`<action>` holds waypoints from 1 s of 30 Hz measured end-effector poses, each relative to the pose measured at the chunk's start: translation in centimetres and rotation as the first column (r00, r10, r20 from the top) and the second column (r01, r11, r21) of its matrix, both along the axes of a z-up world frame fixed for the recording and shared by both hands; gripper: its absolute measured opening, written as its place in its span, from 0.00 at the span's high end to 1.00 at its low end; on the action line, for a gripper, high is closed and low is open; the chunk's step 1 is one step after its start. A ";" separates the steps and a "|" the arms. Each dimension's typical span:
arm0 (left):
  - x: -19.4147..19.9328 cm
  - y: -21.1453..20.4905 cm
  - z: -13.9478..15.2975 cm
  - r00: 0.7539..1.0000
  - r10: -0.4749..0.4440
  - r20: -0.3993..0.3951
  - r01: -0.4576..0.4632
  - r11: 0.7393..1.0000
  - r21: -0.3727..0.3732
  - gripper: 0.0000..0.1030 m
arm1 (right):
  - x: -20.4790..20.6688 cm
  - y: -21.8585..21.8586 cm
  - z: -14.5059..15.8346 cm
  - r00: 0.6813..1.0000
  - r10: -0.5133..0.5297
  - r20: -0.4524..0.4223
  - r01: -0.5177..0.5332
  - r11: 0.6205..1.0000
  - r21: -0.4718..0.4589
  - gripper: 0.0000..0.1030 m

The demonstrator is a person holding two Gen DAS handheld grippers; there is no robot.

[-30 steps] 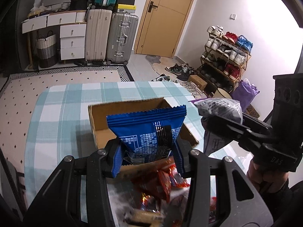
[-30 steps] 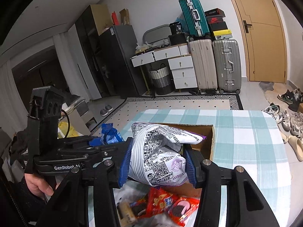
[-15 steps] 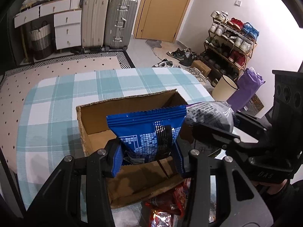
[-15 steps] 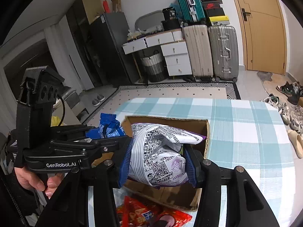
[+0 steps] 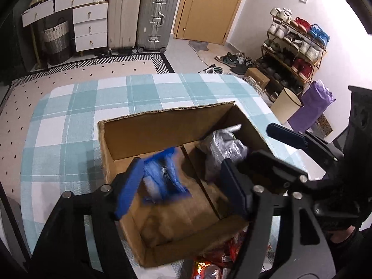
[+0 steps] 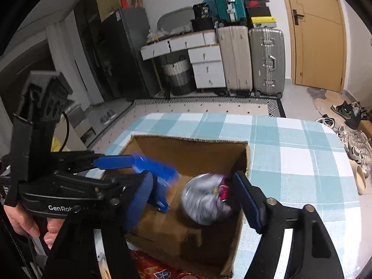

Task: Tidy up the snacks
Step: 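Withdraw both tools from the box back toward the snack pile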

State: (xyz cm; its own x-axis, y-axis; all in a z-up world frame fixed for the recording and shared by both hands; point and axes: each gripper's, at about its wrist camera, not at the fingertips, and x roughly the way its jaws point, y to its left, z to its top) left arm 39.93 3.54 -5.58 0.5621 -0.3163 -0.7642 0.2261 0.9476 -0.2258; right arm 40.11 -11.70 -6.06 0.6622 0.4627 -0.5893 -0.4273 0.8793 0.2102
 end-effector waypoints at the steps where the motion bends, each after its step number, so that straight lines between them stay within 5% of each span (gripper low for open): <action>1: -0.2 0.2 0.2 1.000 0.009 0.001 -0.009 1.000 0.006 0.28 | -0.1 -0.3 0.2 1.000 -0.009 0.003 0.009 1.000 0.003 0.28; 17: -9.3 0.2 4.6 0.995 0.044 0.094 -0.048 0.998 0.043 0.22 | -8.7 -3.9 5.2 0.993 -0.046 0.110 0.041 0.998 0.044 0.26; 30: -18.6 0.1 8.1 0.983 0.066 0.174 -0.074 0.996 0.041 0.14 | -18.8 -3.6 8.4 0.974 -0.033 0.223 0.023 0.999 0.050 0.12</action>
